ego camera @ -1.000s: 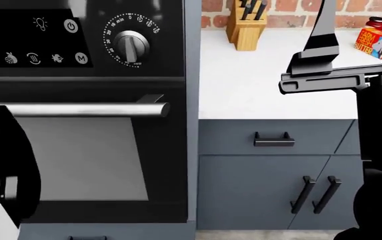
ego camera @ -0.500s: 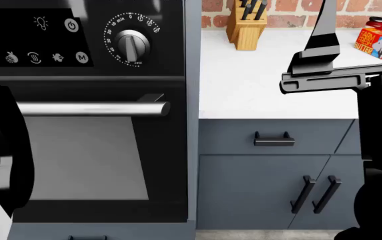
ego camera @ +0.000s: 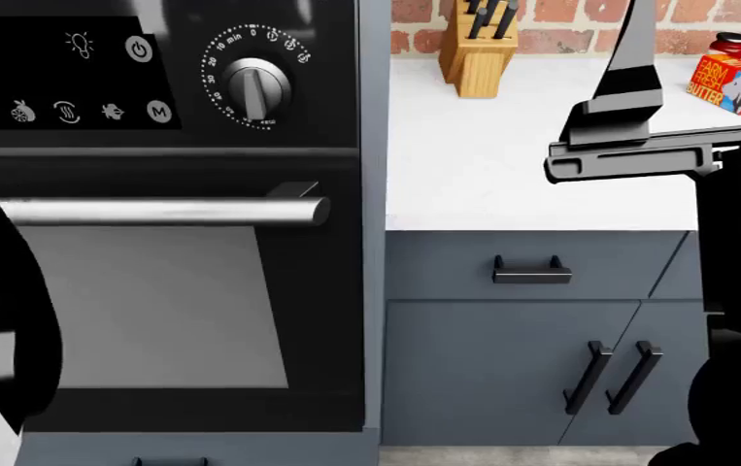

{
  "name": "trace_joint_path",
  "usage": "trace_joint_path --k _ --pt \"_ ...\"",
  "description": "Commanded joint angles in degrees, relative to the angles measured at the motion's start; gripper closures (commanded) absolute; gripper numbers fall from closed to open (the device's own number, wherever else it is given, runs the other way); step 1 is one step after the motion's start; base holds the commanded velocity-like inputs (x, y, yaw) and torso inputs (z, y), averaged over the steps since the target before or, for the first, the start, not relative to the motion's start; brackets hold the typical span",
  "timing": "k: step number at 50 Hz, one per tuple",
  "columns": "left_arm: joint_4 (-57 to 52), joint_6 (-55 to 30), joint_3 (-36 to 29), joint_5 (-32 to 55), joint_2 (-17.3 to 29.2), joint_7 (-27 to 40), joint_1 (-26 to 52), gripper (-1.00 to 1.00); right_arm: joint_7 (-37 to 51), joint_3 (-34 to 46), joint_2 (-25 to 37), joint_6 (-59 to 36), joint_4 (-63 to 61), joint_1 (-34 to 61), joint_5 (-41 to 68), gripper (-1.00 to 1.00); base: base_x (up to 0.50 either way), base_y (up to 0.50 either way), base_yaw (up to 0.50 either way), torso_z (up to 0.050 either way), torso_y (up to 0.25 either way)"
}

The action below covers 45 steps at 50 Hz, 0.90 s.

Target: Open the microwave door

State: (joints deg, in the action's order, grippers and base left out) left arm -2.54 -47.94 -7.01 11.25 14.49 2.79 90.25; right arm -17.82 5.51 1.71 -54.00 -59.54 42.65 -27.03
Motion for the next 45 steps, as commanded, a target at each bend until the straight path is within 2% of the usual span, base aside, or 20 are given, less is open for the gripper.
trace_joint_path --k 1,15,27,45 --pt "-13.57 -8.14 2.29 4.56 0.98 0.07 -3.25 1.00 -0.20 -0.02 -0.23 0.06 -0.02 0.09 -0.31 -1.00 0.00 0.00 0.00 0.000 0.000" --pt "-26.51 -20.17 6.28 9.08 1.78 1.28 -3.18 1.00 -0.51 -0.06 -0.50 -0.04 -0.09 0.32 -0.56 -1.00 0.00 0.00 0.00 0.000 0.000" --pt "-33.69 -26.69 9.09 12.19 2.07 1.48 -2.60 1.00 -0.57 0.01 -0.62 -0.05 -0.09 0.36 -0.83 -1.00 0.00 0.00 0.00 0.000 0.000" --pt "-36.15 -29.35 10.48 13.80 2.49 1.83 -1.51 1.00 0.22 0.72 -0.23 -0.25 0.08 0.57 -0.49 -1.00 0.00 0.00 0.00 0.000 0.000"
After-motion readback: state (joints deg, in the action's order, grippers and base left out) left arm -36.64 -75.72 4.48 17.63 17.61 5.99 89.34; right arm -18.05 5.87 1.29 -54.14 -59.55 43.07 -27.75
